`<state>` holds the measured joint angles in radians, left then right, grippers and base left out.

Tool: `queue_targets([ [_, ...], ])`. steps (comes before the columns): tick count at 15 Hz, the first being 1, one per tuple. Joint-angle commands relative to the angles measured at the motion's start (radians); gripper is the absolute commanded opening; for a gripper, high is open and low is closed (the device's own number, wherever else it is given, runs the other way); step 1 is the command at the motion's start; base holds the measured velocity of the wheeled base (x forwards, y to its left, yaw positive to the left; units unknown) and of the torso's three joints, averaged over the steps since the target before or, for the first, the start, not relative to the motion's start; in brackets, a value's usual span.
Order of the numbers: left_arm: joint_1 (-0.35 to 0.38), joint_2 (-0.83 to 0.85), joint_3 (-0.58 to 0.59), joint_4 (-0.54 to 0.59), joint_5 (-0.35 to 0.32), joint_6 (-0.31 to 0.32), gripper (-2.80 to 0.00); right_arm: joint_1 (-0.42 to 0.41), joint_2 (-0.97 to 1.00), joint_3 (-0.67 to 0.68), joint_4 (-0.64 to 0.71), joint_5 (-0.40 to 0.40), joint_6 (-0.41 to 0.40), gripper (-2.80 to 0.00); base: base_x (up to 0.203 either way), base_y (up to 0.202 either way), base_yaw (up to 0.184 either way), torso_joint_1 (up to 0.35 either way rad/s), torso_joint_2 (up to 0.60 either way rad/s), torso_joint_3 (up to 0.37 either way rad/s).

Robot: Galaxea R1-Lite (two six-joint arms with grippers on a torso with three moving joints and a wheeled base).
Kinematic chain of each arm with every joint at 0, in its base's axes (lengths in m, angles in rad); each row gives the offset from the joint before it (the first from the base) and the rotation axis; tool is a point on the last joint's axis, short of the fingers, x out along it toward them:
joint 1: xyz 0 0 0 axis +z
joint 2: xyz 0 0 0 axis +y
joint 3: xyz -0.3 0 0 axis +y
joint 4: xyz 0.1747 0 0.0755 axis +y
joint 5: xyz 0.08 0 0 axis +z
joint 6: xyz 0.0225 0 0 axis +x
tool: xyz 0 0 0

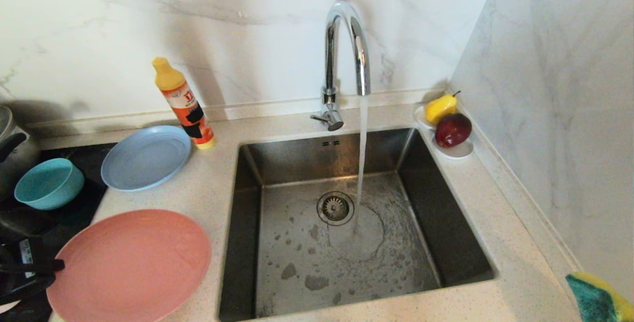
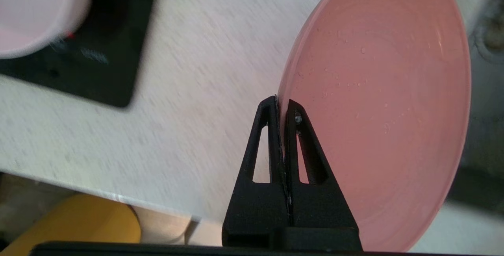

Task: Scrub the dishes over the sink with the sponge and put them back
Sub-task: Place the plate on the table

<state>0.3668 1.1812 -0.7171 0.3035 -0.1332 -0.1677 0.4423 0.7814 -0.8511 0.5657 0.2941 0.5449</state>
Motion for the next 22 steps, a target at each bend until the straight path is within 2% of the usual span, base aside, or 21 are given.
queue_targets([
  [1,0.052,0.053,0.044,-0.075,-0.023,0.032,-2.8,0.0,0.016,0.0,0.003,0.002,0.003,-2.8,0.0,0.0,0.0,0.0,0.0,0.0],
  [4,0.116,0.063,0.074,-0.181,-0.143,0.124,-2.8,0.0,0.029,-0.002,-0.004,0.008,0.004,-2.8,0.0,0.0,0.0,0.0,0.0,0.0],
  [6,0.139,0.119,0.073,-0.211,-0.16,0.182,-2.8,0.0,0.052,0.001,-0.011,0.01,0.005,-2.8,0.0,0.0,0.0,0.0,0.0,0.0],
  [8,0.174,0.204,0.071,-0.289,-0.168,0.209,-2.8,0.0,0.08,0.004,-0.03,0.01,0.01,-2.8,0.0,0.0,0.0,0.0,0.0,0.0],
  [9,0.208,0.233,0.073,-0.348,-0.189,0.225,-2.8,0.0,0.089,0.007,-0.045,0.012,0.01,-2.8,0.0,0.0,0.0,0.0,0.0,0.0],
  [11,0.25,0.252,0.072,-0.374,-0.274,0.262,-2.8,0.0,0.111,-0.003,-0.052,0.024,0.01,-2.8,0.0,0.0,0.0,0.0,0.0,0.0],
  [12,0.253,0.274,0.065,-0.381,-0.284,0.269,-2.8,-0.001,0.121,0.001,-0.052,0.025,0.01,-2.8,0.0,0.0,0.0,0.0,0.0,0.0],
  [14,0.256,0.304,0.064,-0.386,-0.289,0.336,-2.8,-0.002,0.123,0.015,-0.053,0.025,0.01,-2.8,0.0,0.0,0.0,0.0,0.0,0.0],
  [17,0.261,0.361,0.055,-0.389,-0.3,0.354,-2.8,-0.002,0.129,0.021,-0.054,0.026,0.01,-2.8,0.0,0.0,0.0,0.0,0.0,0.0],
  [21,0.32,0.471,0.051,-0.519,-0.301,0.377,-2.8,-0.002,0.147,0.016,-0.055,0.026,0.009,-2.8,0.0,0.0,0.0,0.0,0.0,0.0],
  [22,0.345,0.486,0.047,-0.527,-0.303,0.416,-2.8,-0.002,0.148,0.018,-0.055,0.026,0.009,-2.8,0.0,0.0,0.0,0.0,0.0,0.0],
])
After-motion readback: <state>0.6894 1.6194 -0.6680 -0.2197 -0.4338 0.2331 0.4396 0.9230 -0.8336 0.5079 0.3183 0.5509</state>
